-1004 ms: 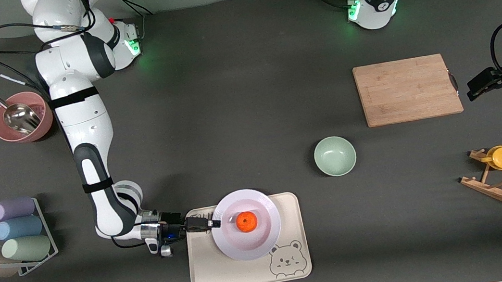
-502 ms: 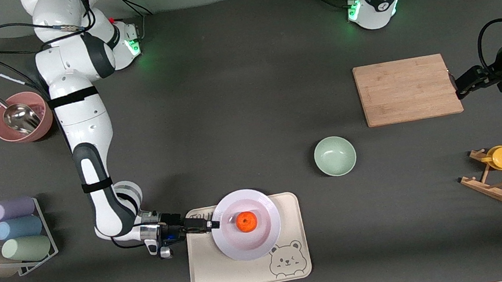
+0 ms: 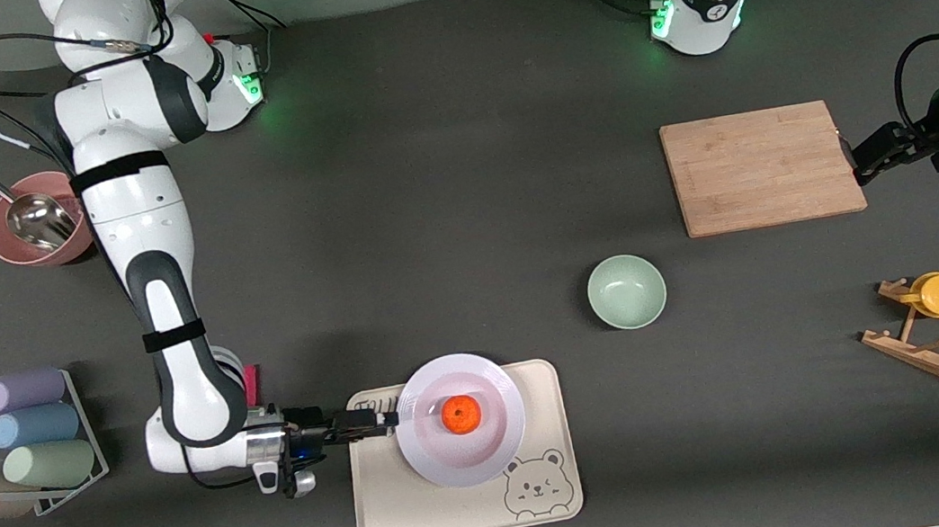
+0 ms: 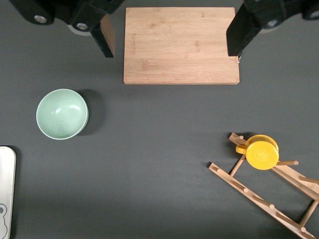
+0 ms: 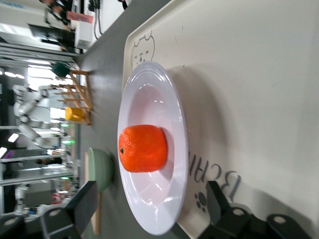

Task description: Place orange and plate with both arms

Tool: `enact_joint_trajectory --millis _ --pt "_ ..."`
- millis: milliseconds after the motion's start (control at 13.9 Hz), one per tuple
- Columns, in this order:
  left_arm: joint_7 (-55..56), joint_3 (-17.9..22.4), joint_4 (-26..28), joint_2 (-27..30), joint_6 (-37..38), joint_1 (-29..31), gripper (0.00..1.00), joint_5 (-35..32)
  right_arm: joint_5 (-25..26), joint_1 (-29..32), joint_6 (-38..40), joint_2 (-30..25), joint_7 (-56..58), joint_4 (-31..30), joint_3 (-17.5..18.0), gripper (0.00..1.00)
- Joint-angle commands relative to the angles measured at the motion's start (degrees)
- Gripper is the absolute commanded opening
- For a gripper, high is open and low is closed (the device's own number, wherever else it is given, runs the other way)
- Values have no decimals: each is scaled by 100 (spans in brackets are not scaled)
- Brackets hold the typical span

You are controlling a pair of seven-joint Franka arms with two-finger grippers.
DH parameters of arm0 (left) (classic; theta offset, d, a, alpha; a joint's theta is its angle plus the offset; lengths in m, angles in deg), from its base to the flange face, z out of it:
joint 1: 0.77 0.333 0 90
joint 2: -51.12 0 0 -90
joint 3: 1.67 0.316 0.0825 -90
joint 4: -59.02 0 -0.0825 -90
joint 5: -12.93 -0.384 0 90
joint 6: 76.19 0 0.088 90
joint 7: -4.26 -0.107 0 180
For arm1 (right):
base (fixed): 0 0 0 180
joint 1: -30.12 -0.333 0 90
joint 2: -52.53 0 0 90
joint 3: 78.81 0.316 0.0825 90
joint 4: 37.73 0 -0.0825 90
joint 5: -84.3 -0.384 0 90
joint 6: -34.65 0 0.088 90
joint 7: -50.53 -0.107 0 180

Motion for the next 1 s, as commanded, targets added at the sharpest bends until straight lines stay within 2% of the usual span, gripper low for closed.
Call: enact_joint_trajectory --millis 0,72,359,574,645,717,861,932 --pt "17 14 -6 71 81 -29 100 -65 1539 34 8 -693 -246 -129 -64 100" --pt "17 14 -15 71 81 -29 100 -65 2147 104 52 -948 -394 -269 -64 100" --pt "17 14 -6 71 81 -29 100 -65 3905 210 621 -2266 -1325 -972 -56 100" --pt "17 14 -6 71 81 -29 100 -65 4900 395 1237 -3442 -2457 -1673 -47 100" --pt "17 14 -6 71 81 -29 100 -65 5426 430 1317 -3847 -2792 -1920 -12 100" --pt "25 14 -6 71 81 -29 100 -65 5831 509 1431 -4242 -2943 -2192 49 100" --pt "25 14 -6 71 81 -29 100 -65 6334 666 1529 -5042 -3198 -2807 260 100" --pt "26 14 -15 71 98 -29 100 -65 6615 859 1529 -5377 -3347 -3062 478 100"
